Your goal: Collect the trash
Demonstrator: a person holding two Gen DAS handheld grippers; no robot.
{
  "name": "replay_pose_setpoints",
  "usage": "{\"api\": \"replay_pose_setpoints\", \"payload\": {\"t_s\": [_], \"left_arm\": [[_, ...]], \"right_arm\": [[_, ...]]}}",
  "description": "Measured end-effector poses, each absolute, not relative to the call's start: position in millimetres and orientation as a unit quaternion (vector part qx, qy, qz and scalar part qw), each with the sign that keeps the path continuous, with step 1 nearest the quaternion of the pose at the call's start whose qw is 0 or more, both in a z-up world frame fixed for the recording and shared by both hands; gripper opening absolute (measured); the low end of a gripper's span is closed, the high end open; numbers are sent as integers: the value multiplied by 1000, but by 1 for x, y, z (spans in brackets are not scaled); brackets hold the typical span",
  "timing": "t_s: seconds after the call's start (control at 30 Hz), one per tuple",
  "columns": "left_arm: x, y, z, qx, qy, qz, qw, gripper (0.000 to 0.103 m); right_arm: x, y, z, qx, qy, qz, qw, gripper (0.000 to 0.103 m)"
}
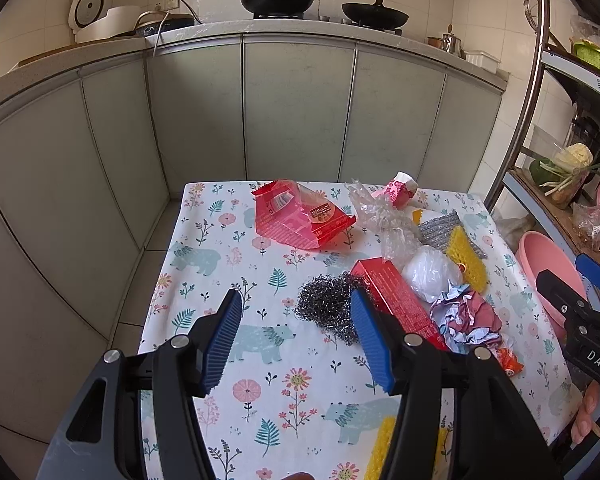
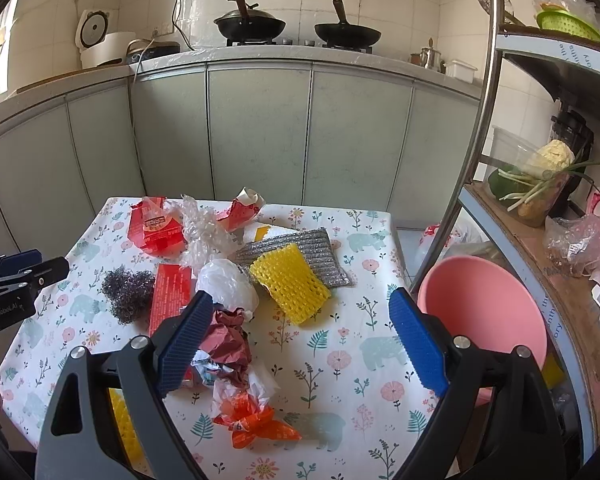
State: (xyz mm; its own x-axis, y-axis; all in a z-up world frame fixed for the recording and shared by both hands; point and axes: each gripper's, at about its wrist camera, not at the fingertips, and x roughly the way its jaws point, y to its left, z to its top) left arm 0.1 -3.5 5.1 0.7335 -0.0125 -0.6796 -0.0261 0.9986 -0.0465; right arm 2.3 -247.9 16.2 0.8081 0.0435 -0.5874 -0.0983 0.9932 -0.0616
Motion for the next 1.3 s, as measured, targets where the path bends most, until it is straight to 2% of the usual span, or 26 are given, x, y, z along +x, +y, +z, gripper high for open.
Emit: {"api": "replay_pose_setpoints", "payload": {"t_s": [1.3], "left_arm": [[0, -10, -1, -21, 373, -1, 928, 58]], "right_arm": [[1, -250, 15, -44, 310, 36, 949, 90]]}}
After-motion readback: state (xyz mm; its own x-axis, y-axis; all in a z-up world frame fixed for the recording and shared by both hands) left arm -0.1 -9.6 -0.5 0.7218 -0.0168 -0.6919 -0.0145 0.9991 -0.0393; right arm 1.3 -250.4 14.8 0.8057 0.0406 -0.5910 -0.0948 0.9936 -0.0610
